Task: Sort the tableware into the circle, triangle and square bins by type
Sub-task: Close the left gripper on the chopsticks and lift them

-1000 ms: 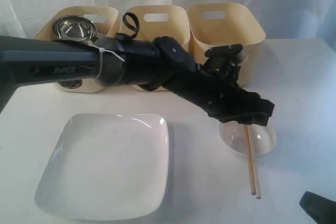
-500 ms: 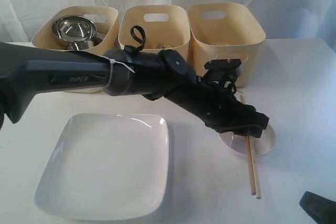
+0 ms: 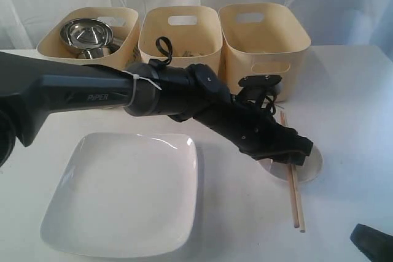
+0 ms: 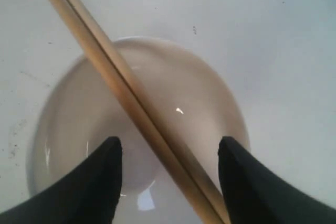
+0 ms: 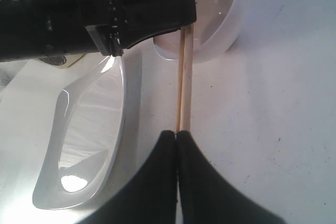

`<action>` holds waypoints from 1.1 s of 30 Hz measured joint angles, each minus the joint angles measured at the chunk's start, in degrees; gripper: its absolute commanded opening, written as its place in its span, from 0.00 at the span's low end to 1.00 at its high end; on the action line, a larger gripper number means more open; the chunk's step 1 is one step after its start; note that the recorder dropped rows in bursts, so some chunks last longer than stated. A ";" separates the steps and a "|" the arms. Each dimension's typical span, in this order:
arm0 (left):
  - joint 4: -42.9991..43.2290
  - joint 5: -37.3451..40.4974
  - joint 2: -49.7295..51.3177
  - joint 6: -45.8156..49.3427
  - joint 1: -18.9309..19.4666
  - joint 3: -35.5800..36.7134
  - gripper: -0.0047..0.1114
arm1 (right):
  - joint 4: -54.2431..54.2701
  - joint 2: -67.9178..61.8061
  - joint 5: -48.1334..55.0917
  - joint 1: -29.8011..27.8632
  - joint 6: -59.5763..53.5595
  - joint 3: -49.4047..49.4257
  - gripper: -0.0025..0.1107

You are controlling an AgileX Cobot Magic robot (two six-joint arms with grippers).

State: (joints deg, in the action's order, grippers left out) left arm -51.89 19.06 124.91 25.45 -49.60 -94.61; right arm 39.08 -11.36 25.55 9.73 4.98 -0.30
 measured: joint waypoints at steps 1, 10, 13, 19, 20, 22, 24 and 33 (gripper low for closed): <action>-0.12 0.00 0.00 0.00 0.00 0.00 0.55 | 0.00 0.00 0.00 0.00 0.00 0.00 0.02; -0.90 0.11 0.00 0.00 0.00 0.00 0.55 | 0.00 0.00 0.00 0.00 0.00 0.00 0.02; -1.27 0.34 0.00 0.00 0.00 0.00 0.55 | 0.00 0.00 0.00 0.00 0.00 0.00 0.02; -1.65 1.28 0.00 0.00 -0.04 0.00 0.55 | 0.00 0.00 0.00 0.00 0.00 0.00 0.02; -1.74 1.42 0.00 0.00 -0.13 0.00 0.55 | 0.00 0.00 0.00 0.00 0.00 0.00 0.02; -1.74 1.55 0.00 0.00 -0.39 0.00 0.55 | 0.00 0.00 0.00 0.00 0.00 0.00 0.02; -1.74 1.80 0.00 0.00 -0.61 0.00 0.55 | 0.00 0.00 0.00 0.00 0.00 0.00 0.02; -1.79 1.02 0.00 0.00 -1.11 0.00 0.23 | 0.00 0.00 0.00 0.00 0.00 0.00 0.02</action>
State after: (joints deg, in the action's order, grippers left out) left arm -53.69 20.08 124.91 25.45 -50.71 -94.61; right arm 39.08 -11.36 25.55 9.73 4.98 -0.30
